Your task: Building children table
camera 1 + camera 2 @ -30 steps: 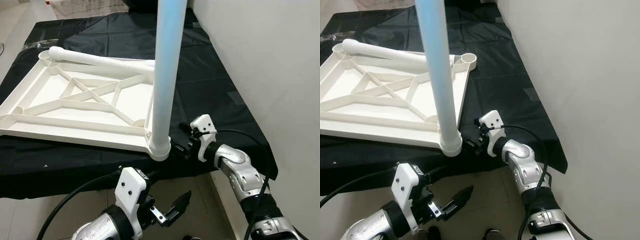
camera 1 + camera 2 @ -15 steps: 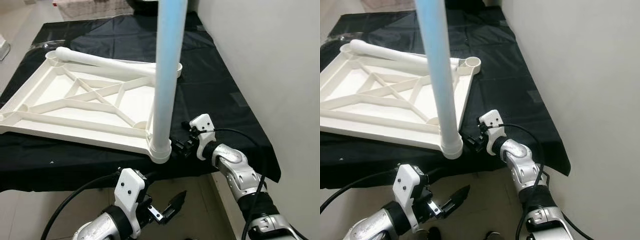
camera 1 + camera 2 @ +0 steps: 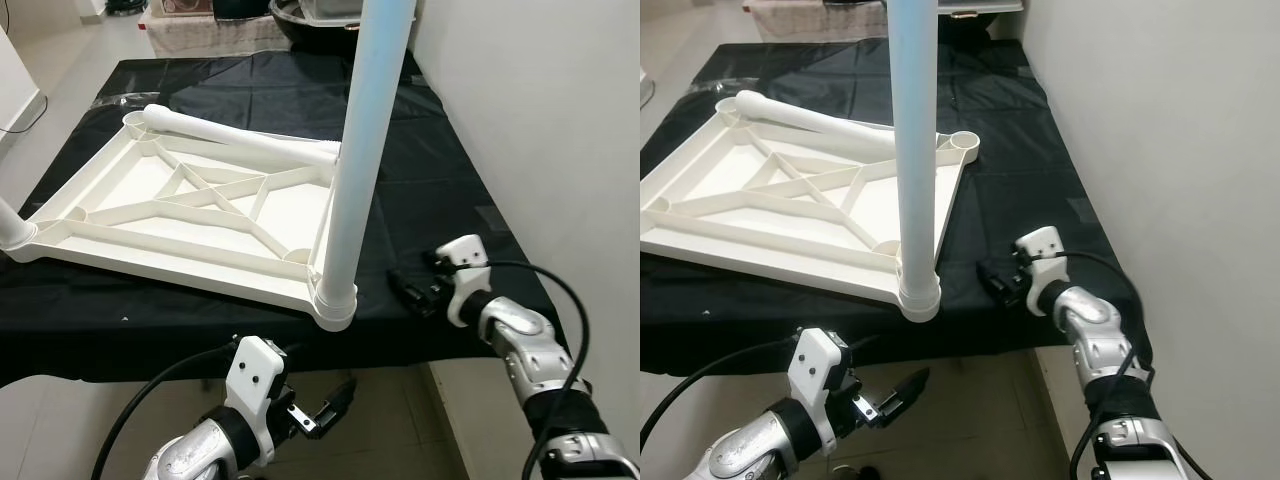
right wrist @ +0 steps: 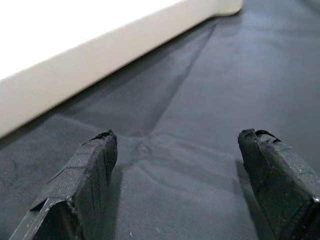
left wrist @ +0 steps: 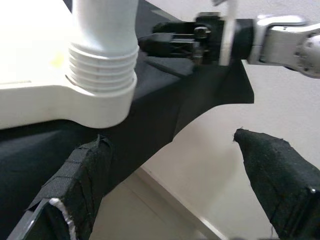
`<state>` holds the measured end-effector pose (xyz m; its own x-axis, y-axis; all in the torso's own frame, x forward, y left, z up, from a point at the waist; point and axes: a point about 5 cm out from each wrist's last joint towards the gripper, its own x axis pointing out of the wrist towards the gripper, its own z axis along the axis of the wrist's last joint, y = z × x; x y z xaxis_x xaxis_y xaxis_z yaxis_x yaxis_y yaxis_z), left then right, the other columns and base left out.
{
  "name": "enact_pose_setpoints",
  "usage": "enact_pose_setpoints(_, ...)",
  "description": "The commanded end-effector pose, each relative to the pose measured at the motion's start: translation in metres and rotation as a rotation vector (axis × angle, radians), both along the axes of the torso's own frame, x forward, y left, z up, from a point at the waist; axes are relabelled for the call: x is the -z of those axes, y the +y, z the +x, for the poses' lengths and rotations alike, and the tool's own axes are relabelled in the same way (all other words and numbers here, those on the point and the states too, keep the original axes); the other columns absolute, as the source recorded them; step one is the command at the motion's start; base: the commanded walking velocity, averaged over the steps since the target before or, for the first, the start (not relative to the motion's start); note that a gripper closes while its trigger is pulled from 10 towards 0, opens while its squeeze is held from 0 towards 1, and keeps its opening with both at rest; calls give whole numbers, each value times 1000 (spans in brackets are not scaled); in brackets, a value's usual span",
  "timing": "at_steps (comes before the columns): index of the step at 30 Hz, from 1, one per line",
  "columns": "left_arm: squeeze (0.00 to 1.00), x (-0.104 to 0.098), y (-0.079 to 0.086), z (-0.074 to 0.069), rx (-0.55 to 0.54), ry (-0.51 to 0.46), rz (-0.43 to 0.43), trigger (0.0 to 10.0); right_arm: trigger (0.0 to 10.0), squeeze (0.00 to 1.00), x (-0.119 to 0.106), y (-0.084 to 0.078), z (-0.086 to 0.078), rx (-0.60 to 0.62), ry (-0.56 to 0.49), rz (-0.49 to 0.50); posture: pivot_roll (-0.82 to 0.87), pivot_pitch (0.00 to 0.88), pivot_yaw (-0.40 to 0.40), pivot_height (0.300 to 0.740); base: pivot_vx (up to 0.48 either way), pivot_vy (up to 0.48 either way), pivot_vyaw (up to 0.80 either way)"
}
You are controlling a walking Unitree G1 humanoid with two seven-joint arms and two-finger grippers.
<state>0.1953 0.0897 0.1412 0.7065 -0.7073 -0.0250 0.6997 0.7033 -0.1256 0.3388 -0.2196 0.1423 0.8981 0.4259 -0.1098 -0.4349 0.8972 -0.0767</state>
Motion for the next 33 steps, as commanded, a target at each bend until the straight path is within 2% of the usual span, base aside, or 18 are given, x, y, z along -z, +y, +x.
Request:
enact_pose_setpoints(1,0,7,3,2,-15,12,15,10000,10000,0,5,-3,-10,0,-8,50,101,118,-7,740,0,0,0)
enact_pose_setpoints(4,0,9,4,4,-19,13,17,10000,10000,0,7,-2,-19,-25,-9,68,101,117,-6,740,0,0,0)
enact_pose_setpoints(7,0,13,6,6,-23,16,22,10000,10000,0,9,-4,-31,-118,33,121,97,103,-2,740,0,0,0)
enact_pose_setpoints(10,0,14,6,7,-24,17,23,10000,10000,0,7,-5,-36,-167,52,151,94,103,0,740,0,0,0)
enact_pose_setpoints(11,0,15,7,8,-23,17,22,10000,10000,0,1,-7,-42,-249,67,198,91,101,-1,740,0,0,0)
enact_pose_setpoints(16,0,16,7,8,-22,14,20,10000,10000,0,-11,-8,-43,-321,65,224,90,102,-2,740,0,0,0)
enact_pose_setpoints(17,0,16,6,7,-22,12,18,10000,10000,0,-28,-3,-38,-382,19,239,95,107,-6,740,0,0,0)
enact_pose_setpoints(22,0,16,5,6,-21,8,16,10000,10000,0,-44,5,-33,-446,-22,233,97,112,-9,740,0,0,0)
enact_pose_setpoints(23,0,16,5,6,-21,7,16,10000,10000,396,-48,9,-31,-460,-32,231,98,116,-8,740,0,0,0)
enact_pose_setpoints(24,0,16,5,5,-20,7,15,10000,10000,396,-50,11,-30,-469,-38,230,98,117,-8,740,0,0,0)
enact_pose_setpoints(25,0,16,4,5,-21,7,14,10000,10000,1000,-54,16,-30,-498,-41,241,99,121,-14,740,0,0,0)
enact_pose_setpoints(28,0,16,3,4,-20,7,13,10000,10000,1000,-60,25,-31,-569,-53,239,101,124,-15,740,0,0,0)
enact_pose_setpoints(29,0,16,3,4,-21,8,12,10000,10000,467,-62,28,-30,-592,-51,239,101,124,-15,740,0,0,0)
enact_pose_setpoints(30,0,16,3,4,-21,8,12,10000,10000,467,-62,29,-30,-603,-50,238,101,124,-15,740,0,0,0)
enact_pose_setpoints(31,0,16,3,3,-22,8,10,10000,10000,0,-63,30,-29,-607,-49,246,103,129,-19,740,0,0,0)
enact_pose_setpoints(33,0,16,3,3,-23,8,9,10000,10000,0,-64,31,-29,-609,-50,252,103,129,-19,740,0,0,0)
